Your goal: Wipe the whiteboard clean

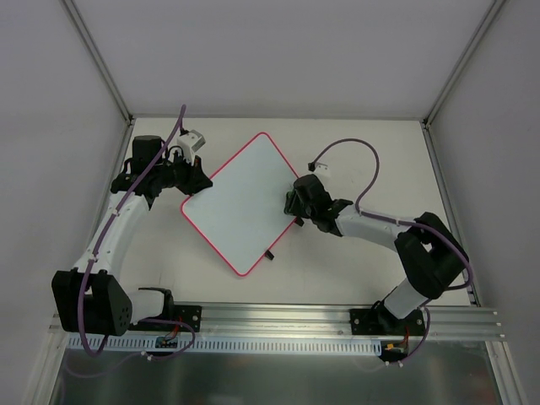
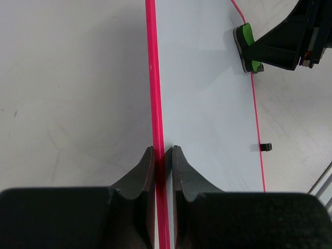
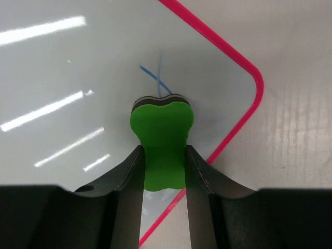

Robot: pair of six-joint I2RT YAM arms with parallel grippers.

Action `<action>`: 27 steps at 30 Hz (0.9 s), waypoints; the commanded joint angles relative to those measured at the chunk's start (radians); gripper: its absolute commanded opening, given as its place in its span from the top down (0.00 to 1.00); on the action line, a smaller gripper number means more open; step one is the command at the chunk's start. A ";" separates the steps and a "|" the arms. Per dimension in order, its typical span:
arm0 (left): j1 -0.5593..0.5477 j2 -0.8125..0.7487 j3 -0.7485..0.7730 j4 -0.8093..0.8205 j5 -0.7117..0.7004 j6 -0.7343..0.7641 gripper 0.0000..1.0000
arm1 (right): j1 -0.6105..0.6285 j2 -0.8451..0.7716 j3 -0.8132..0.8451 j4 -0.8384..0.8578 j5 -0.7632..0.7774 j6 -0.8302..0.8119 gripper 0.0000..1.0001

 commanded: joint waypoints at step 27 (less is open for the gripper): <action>-0.015 -0.016 0.001 -0.010 0.019 0.093 1.00 | -0.126 0.066 0.028 -0.117 -0.041 0.042 1.00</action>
